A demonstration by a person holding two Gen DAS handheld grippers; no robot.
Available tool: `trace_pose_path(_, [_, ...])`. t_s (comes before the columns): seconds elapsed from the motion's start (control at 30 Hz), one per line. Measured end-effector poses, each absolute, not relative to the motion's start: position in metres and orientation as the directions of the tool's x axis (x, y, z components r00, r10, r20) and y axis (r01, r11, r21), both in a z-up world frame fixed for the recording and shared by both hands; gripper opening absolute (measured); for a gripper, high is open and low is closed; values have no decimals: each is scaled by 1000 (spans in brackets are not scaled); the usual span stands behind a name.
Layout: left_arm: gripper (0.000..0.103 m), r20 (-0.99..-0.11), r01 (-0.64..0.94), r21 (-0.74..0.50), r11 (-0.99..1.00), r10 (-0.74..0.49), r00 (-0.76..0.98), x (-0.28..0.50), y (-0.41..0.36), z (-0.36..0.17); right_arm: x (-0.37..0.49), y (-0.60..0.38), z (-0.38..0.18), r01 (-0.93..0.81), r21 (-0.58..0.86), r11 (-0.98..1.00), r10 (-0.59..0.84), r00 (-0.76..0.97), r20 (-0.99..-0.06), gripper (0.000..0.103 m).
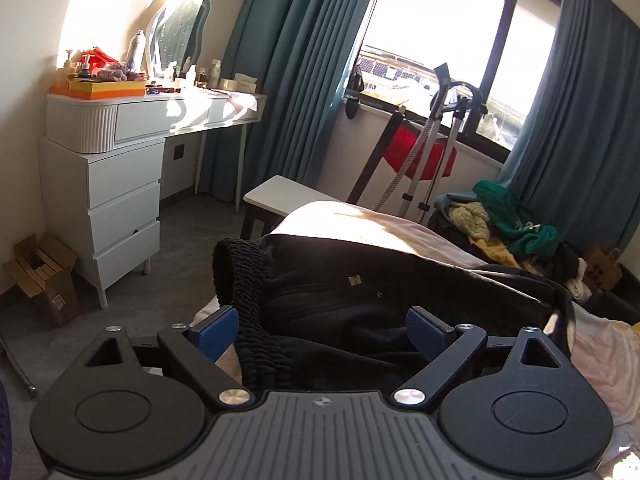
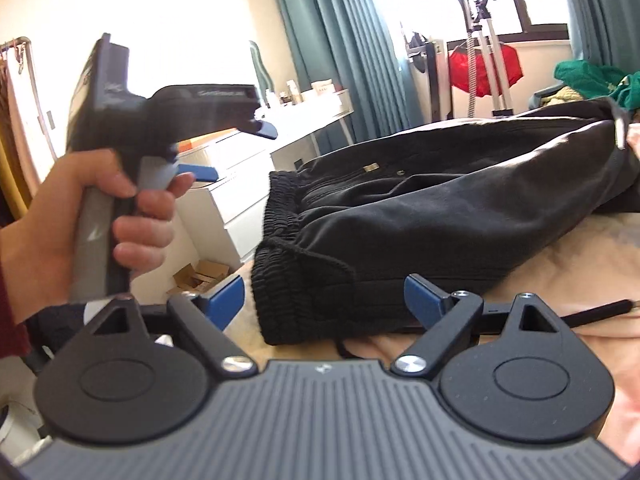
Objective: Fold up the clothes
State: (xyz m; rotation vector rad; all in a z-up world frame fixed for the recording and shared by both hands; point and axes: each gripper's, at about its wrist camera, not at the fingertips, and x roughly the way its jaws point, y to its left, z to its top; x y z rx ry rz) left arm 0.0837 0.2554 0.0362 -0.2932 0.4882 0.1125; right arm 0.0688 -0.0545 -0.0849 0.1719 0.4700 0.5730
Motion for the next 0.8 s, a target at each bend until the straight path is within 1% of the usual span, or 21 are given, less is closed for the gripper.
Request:
trace_pose_path(0.17, [93, -454, -97, -199, 975, -4, 891, 37, 173, 37, 60, -130, -67, -394, 216, 893, 448, 819, -358, 88])
trace_pose_path(0.27, [93, -448, -51, -205, 977, -47, 893, 15, 127, 35, 59, -176, -56, -331, 185, 925, 377, 860, -344, 88])
trace_pose_path(0.4, [93, -427, 29, -166, 986, -98, 899, -13, 74, 37, 55, -229, -42, -247, 200, 948, 305, 885, -352, 88])
trace_pose_path(0.53, [94, -404, 72, -169, 983, -135, 905, -32, 45, 28, 40, -266, -48, -197, 213, 957, 258, 913, -317, 88])
trace_pose_path(0.63, [94, -391, 87, -150, 985, -140, 910, -37, 33, 15, 38, -281, -58, -180, 200, 963, 237, 919, -315, 88])
trace_pose_path(0.8, [94, -441, 102, -102, 990, -137, 887, -23, 25, -4, 52, -285, -63, -173, 185, 967, 226, 920, -322, 88])
